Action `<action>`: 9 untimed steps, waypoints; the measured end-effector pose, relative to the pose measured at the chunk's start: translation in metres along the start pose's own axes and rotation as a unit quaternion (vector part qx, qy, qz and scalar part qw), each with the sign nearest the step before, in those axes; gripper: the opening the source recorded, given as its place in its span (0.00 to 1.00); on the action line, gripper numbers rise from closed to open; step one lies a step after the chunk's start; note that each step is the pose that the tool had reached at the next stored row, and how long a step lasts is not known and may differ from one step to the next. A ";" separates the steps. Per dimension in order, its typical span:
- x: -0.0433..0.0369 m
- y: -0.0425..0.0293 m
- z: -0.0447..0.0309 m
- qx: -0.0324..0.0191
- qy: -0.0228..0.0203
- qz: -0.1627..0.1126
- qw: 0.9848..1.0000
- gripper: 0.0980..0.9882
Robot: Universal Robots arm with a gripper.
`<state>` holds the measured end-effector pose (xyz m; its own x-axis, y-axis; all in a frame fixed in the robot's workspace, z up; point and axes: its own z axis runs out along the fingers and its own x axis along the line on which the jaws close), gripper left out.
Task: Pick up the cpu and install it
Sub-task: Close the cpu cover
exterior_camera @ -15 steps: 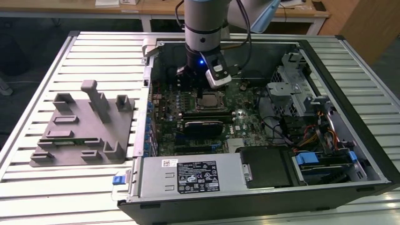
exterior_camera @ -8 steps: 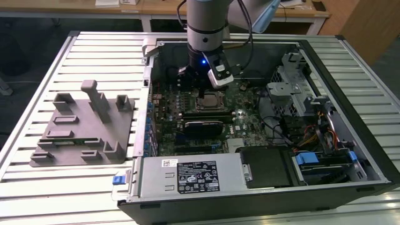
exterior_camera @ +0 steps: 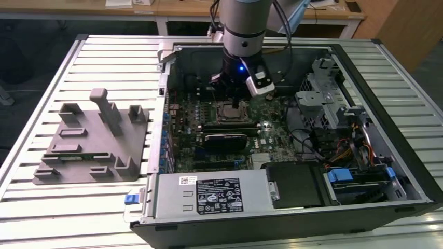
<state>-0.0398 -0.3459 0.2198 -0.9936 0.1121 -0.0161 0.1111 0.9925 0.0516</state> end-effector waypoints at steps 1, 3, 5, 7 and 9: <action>0.0000 0.0000 0.0000 0.000 0.000 0.000 1.000 0.01; 0.0000 0.0001 -0.0010 0.000 0.000 0.000 1.000 0.01; -0.0001 0.0003 -0.0039 0.000 0.000 0.000 1.000 0.01; -0.0002 0.0005 -0.0078 0.000 0.000 0.000 1.000 0.01; -0.0002 0.0006 -0.0107 0.000 0.000 0.000 1.000 0.01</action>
<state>-0.0398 -0.3459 0.2305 -0.9936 0.1121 -0.0161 0.1112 0.9925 0.0516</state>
